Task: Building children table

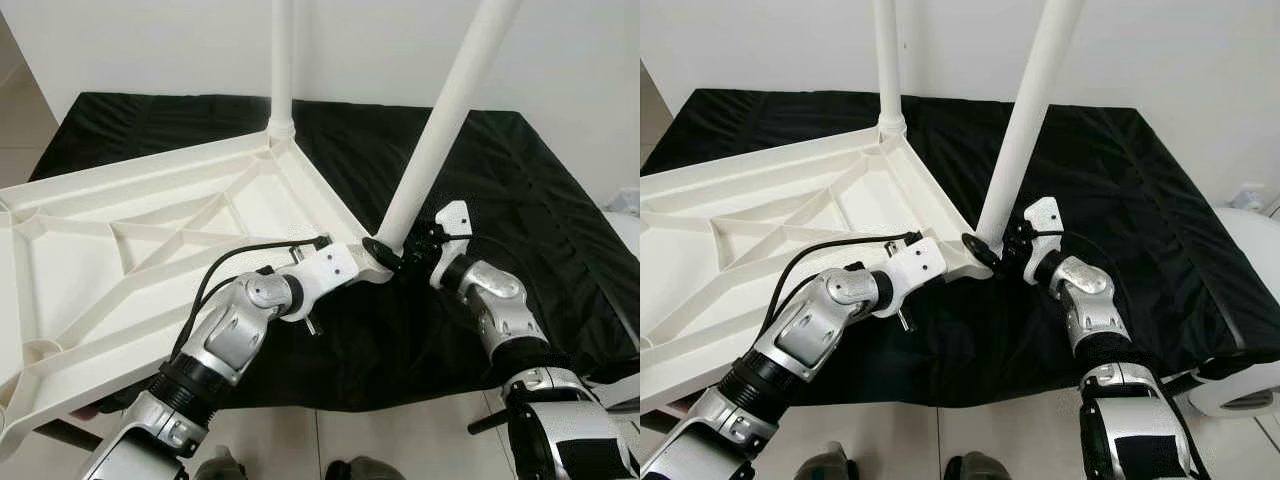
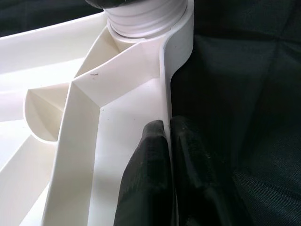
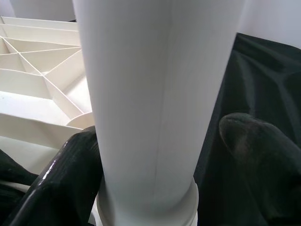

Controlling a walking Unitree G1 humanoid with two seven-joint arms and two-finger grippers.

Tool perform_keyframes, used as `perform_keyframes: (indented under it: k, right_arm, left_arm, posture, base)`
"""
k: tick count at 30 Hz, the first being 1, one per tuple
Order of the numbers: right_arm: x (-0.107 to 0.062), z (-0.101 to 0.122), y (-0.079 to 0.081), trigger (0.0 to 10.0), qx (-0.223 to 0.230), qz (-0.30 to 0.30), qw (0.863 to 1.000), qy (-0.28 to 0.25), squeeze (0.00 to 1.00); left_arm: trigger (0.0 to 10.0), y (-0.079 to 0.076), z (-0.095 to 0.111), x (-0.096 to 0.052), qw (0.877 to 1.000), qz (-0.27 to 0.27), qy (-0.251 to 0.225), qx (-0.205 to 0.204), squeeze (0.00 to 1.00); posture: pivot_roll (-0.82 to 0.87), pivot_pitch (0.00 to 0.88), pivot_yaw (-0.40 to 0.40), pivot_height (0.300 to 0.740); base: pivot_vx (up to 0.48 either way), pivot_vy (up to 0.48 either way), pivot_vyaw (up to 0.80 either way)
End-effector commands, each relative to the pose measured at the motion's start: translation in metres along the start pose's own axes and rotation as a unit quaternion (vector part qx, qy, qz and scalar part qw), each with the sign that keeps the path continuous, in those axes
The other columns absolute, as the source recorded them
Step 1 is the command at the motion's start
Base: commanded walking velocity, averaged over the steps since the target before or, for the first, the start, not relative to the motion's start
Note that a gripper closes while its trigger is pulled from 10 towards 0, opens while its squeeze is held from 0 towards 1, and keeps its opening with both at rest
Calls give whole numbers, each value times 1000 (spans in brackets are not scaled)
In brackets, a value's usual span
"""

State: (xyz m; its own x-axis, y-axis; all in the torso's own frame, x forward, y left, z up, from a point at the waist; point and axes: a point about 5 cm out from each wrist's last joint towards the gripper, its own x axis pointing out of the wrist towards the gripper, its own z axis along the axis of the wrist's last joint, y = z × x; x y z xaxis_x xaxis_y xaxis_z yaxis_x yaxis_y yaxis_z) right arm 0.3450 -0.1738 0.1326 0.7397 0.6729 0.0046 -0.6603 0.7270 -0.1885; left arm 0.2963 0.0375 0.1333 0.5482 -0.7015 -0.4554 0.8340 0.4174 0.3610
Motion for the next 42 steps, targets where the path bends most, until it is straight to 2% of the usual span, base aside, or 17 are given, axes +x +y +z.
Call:
perform_keyframes:
  k: [1, 2, 3, 17, 18, 19, 26, 28, 29, 35, 42]
  right_arm:
    - [-2, -1, -4, 10000, 1, -7, 1000, 5, 0]
    - [-1, -2, -4, 7490, 3, -4, 1000, 3, 0]
    - [0, -2, -3, 0, 10, -2, 1000, 3, 0]
    - [-5, -12, -3, 0, 27, 8, 1000, 8, 0]
    - [-5, -13, -3, 9098, 32, 6, 999, 9, 0]
    - [-6, -14, -3, 10000, 38, 4, 999, 8, 0]
    - [-6, -16, 4, 10000, 58, -2, 998, -7, 0]
    - [-5, -16, 7, 10000, 66, -40, 997, -22, 0]
    - [-5, -16, 7, 10000, 66, -40, 997, -22, 0]
    - [0, -13, 23, 10000, 73, -67, 994, -55, 0]
    - [7, -7, 38, 10000, 72, -89, 991, -69, 0]
  left_arm:
    - [10000, 0, 15, 0, 999, -2, -30, 19, 0]
    - [10000, 1, 15, 0, 999, -1, -30, 19, 0]
    - [10000, 1, 15, 0, 999, -1, -30, 19, 0]
    - [10000, 1, 15, 0, 999, 0, -31, 15, 0]
    - [10000, 1, 14, 0, 999, 1, -30, 15, 0]
    - [10000, 1, 15, 0, 999, 1, -30, 15, 0]
    - [10000, 1, 15, 1, 999, 1, -31, 15, 0]
    - [10000, 1, 16, 1, 999, 1, -32, 14, 0]
    - [10000, 1, 16, 1, 999, 1, -32, 14, 0]
    - [10000, 0, 16, 2, 999, 1, -34, 12, 0]
    - [10000, -1, 17, 2, 999, -2, -36, 12, 0]
  posture:
    - [9, 0, -58, 740]
    - [9, 0, -58, 740]
    - [10, 0, -58, 740]
    - [5, 0, -59, 740]
    - [4, 0, -59, 740]
    - [2, 0, -59, 740]
    - [-1, 0, -58, 740]
    - [-1, 0, -61, 740]
    - [-1, 0, -61, 740]
    - [-8, 0, -58, 740]
    - [-11, 0, -57, 740]
  base:
    - [0, 0, 0]
    - [0, 0, 0]
    - [0, 0, 0]
    - [0, 0, 0]
    - [0, 0, 0]
    - [0, 0, 0]
    - [0, 0, 0]
    - [0, 0, 0]
    - [0, 0, 0]
    - [0, 0, 0]
    - [0, 0, 0]
